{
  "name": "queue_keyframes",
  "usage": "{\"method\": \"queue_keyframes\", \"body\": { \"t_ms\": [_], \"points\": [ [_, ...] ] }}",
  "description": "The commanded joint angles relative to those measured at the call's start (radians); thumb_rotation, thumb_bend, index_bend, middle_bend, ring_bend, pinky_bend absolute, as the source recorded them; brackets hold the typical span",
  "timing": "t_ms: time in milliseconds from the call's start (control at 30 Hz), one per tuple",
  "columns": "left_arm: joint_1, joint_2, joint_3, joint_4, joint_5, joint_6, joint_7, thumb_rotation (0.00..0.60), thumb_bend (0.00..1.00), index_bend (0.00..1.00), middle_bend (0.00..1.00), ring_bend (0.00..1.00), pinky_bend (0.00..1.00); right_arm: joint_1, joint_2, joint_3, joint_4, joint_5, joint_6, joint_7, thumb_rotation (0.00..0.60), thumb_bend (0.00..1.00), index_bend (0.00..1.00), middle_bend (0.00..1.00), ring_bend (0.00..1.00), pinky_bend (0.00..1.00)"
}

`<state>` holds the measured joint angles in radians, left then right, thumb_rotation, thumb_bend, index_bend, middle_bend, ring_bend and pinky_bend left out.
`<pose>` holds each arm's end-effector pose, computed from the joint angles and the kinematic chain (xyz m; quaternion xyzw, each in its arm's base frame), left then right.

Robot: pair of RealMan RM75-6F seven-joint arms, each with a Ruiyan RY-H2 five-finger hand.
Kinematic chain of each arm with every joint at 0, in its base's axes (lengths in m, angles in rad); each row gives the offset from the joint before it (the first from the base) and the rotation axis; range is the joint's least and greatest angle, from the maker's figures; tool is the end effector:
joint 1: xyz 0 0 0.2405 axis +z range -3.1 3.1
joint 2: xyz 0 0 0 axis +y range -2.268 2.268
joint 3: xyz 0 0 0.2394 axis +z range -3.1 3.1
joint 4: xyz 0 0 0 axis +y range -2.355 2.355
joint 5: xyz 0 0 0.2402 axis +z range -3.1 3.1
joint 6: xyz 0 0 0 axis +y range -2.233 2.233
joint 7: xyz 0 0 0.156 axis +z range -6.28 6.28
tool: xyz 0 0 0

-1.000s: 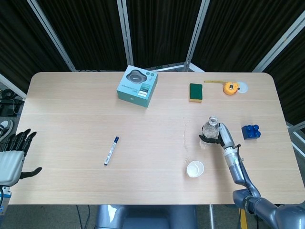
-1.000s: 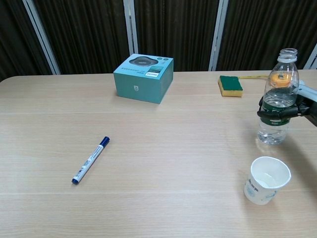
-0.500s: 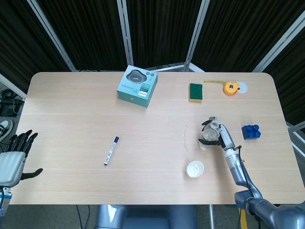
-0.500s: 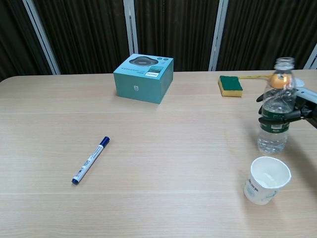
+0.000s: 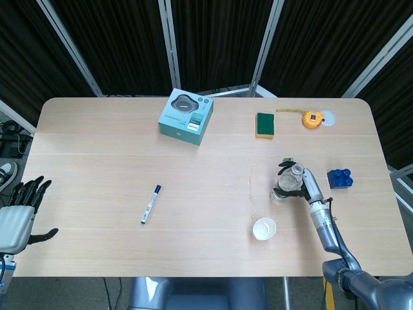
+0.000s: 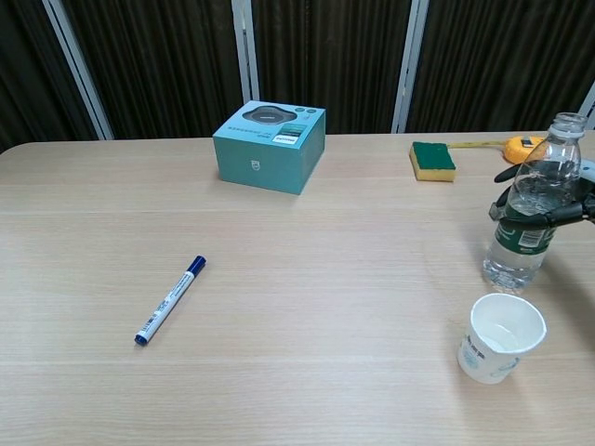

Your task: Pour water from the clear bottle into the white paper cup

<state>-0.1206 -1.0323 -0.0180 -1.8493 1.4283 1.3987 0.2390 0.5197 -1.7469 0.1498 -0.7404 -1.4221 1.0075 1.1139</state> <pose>-0.2728 0.1910 0.1133 -0.6311 -0.3986 -0.3258 0.5802 -0.3131 -0.3628 -0.0248 0.4177 -0.6606 0.5414 0.3100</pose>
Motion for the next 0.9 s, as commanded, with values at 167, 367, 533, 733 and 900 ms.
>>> {"method": "queue_keyframes", "body": {
  "t_ms": [167, 367, 533, 733, 900],
  "points": [
    [0.005, 0.005, 0.008, -0.006, 0.021, 0.010, -0.007, 0.600, 0.00, 0.00, 0.00, 0.00, 0.00, -0.034, 0.067, -0.029, -0.062, -0.022, 0.030, -0.004, 0.600, 0.00, 0.16, 0.21, 0.16, 0.06],
    [0.014, 0.015, 0.017, -0.016, 0.049, 0.028, -0.020, 0.600, 0.00, 0.00, 0.00, 0.00, 0.00, -0.061, 0.142, -0.077, -0.129, -0.063, 0.049, -0.023, 0.600, 0.00, 0.00, 0.00, 0.00, 0.00],
    [0.024, 0.027, 0.024, -0.025, 0.074, 0.047, -0.032, 0.600, 0.00, 0.00, 0.00, 0.00, 0.00, -0.089, 0.189, -0.096, -0.169, -0.072, 0.078, -0.082, 0.600, 0.00, 0.00, 0.00, 0.00, 0.00],
    [0.038, 0.034, 0.029, -0.029, 0.105, 0.079, -0.038, 0.600, 0.00, 0.00, 0.00, 0.00, 0.00, -0.145, 0.266, -0.118, -0.221, -0.071, 0.141, -0.254, 0.600, 0.00, 0.00, 0.00, 0.00, 0.00],
    [0.047, 0.041, 0.035, -0.035, 0.128, 0.096, -0.045, 0.600, 0.00, 0.00, 0.00, 0.00, 0.00, -0.203, 0.340, -0.119, -0.306, -0.049, 0.208, -0.403, 0.600, 0.00, 0.00, 0.00, 0.00, 0.00]
  ]
}}
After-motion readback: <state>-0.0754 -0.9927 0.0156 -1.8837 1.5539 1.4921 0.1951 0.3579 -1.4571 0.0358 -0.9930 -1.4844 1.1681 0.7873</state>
